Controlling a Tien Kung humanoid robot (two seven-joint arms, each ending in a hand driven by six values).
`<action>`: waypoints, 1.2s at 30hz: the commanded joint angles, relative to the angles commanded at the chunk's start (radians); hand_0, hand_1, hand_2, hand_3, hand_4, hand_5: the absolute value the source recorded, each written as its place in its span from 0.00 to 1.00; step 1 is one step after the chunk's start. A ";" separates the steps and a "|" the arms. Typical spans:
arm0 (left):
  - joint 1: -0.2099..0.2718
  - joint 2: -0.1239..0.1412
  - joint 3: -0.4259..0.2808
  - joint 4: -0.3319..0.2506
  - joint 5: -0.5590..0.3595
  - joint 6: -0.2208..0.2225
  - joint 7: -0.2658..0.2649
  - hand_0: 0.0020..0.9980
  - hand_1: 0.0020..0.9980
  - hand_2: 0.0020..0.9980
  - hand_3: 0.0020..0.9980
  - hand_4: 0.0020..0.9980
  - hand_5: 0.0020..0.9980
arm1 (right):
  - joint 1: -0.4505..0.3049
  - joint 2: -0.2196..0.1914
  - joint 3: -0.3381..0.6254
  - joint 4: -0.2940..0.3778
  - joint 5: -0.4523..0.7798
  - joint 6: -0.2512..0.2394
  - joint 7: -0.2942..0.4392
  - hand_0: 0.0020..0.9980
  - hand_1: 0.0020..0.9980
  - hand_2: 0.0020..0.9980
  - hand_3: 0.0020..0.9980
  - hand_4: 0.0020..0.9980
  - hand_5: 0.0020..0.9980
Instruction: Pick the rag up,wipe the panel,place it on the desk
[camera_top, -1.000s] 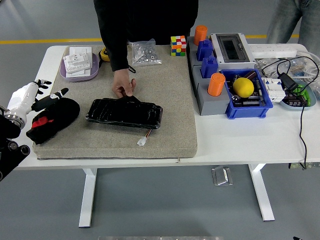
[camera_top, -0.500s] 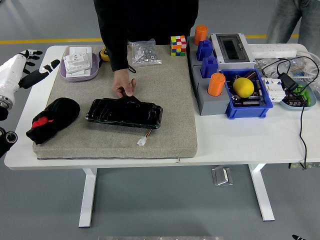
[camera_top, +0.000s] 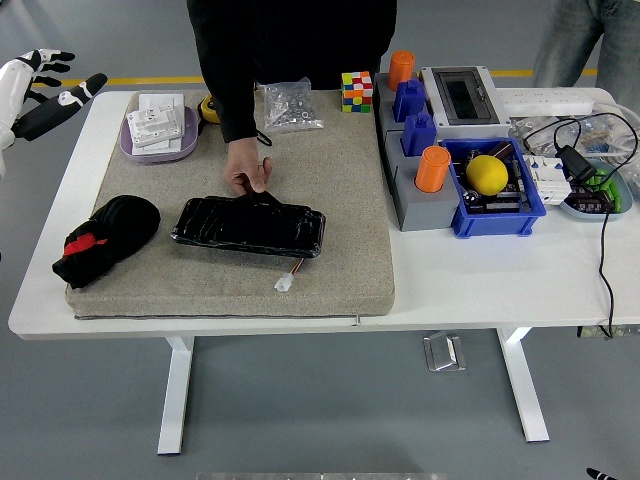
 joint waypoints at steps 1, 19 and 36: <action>0.001 0.004 -0.004 -0.006 -0.004 -0.001 0.000 0.50 0.71 0.79 0.83 1.00 1.00 | 0.000 0.000 0.000 0.000 0.000 0.000 -0.001 0.78 0.66 0.72 0.63 1.00 0.55; 0.022 0.017 -0.076 -0.068 -0.034 -0.010 0.005 0.50 0.70 0.78 0.82 1.00 1.00 | -0.003 0.002 0.006 0.001 -0.003 0.001 0.000 0.78 0.66 0.72 0.63 1.00 0.56; 0.063 0.019 -0.142 -0.103 -0.022 -0.010 0.011 0.49 0.70 0.77 0.82 1.00 1.00 | 0.000 0.006 -0.005 0.001 -0.007 0.002 -0.004 0.78 0.66 0.72 0.63 1.00 0.56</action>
